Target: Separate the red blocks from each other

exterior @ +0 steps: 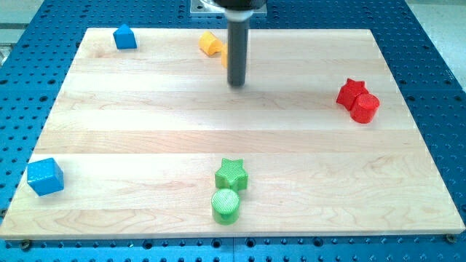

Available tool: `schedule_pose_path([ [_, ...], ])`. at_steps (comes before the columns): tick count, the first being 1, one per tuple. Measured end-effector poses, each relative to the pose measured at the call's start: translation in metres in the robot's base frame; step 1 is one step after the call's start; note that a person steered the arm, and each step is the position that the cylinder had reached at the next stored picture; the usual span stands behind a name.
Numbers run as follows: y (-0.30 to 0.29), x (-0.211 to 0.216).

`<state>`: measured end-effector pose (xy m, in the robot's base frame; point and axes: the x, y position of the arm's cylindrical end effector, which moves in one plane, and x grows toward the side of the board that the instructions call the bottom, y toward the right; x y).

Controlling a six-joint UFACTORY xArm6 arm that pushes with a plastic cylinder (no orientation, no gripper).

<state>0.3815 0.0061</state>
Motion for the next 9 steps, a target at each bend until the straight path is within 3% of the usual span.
schedule_pose_path([
  [1, 0.089, 0.103],
  [2, 0.184, 0.107],
  [3, 0.239, 0.073],
  [5, 0.246, -0.011],
  [6, 0.285, 0.029],
  [9, 0.183, 0.086],
])
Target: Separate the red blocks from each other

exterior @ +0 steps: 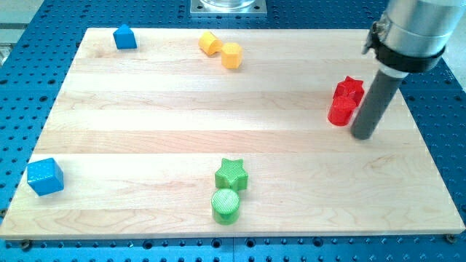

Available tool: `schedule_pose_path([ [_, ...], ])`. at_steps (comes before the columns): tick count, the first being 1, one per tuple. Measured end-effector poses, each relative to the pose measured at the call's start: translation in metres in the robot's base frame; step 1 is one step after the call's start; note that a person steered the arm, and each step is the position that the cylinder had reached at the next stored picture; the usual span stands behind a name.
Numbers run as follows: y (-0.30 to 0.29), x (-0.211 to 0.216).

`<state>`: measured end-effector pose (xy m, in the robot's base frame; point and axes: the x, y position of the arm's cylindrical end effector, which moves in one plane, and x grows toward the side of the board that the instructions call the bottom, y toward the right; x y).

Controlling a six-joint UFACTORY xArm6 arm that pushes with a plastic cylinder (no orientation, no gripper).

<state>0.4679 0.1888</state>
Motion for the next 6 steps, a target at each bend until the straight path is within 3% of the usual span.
schedule_pose_path([
  [2, -0.068, -0.114],
  [3, -0.055, -0.095],
  [4, -0.060, -0.029],
  [5, -0.017, -0.049],
  [6, 0.023, -0.139],
])
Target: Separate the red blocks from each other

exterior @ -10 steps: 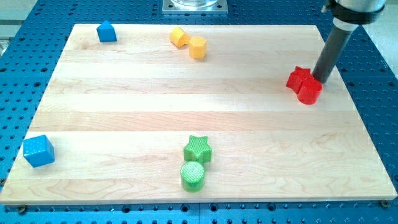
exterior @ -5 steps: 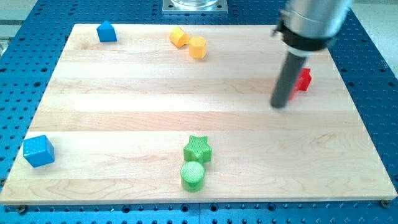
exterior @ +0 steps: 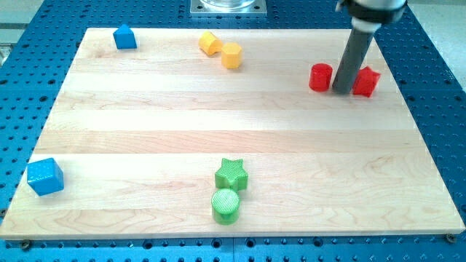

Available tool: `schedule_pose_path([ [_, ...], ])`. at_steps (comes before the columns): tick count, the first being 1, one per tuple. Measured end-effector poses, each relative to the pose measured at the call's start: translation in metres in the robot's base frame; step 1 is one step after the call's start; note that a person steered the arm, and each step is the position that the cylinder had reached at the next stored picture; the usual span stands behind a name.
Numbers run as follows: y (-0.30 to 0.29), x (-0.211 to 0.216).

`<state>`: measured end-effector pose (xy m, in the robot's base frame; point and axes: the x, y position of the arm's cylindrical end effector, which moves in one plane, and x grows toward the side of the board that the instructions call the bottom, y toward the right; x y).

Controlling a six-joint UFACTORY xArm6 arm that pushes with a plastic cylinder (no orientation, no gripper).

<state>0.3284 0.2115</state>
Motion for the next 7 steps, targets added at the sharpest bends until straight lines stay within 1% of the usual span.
schedule_pose_path([
  [1, 0.021, -0.074],
  [2, 0.024, -0.057],
  [3, 0.108, -0.048],
  [4, 0.094, 0.002],
  [5, 0.046, 0.046],
  [6, 0.028, 0.124],
  [7, -0.054, 0.136],
])
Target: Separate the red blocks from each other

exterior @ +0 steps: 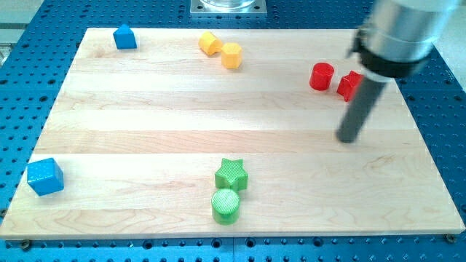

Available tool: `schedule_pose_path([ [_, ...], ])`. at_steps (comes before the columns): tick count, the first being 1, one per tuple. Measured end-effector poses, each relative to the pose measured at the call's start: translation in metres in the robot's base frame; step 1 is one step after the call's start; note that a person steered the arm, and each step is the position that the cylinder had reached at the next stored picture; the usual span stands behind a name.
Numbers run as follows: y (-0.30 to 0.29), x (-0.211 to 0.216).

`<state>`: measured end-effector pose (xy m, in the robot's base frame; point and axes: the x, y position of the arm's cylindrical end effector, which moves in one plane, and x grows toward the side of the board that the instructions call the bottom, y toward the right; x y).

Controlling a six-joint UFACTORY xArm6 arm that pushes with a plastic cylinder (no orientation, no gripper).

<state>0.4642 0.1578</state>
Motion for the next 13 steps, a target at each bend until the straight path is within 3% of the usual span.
schedule_pose_path([
  [2, -0.007, -0.134],
  [3, 0.009, -0.169],
  [4, -0.001, -0.159],
  [5, 0.044, -0.152],
  [6, 0.086, -0.180],
  [7, 0.086, -0.195],
  [8, 0.077, -0.149],
  [9, 0.053, -0.165],
  [10, 0.072, -0.195],
  [12, 0.022, -0.183],
  [13, 0.016, -0.210],
])
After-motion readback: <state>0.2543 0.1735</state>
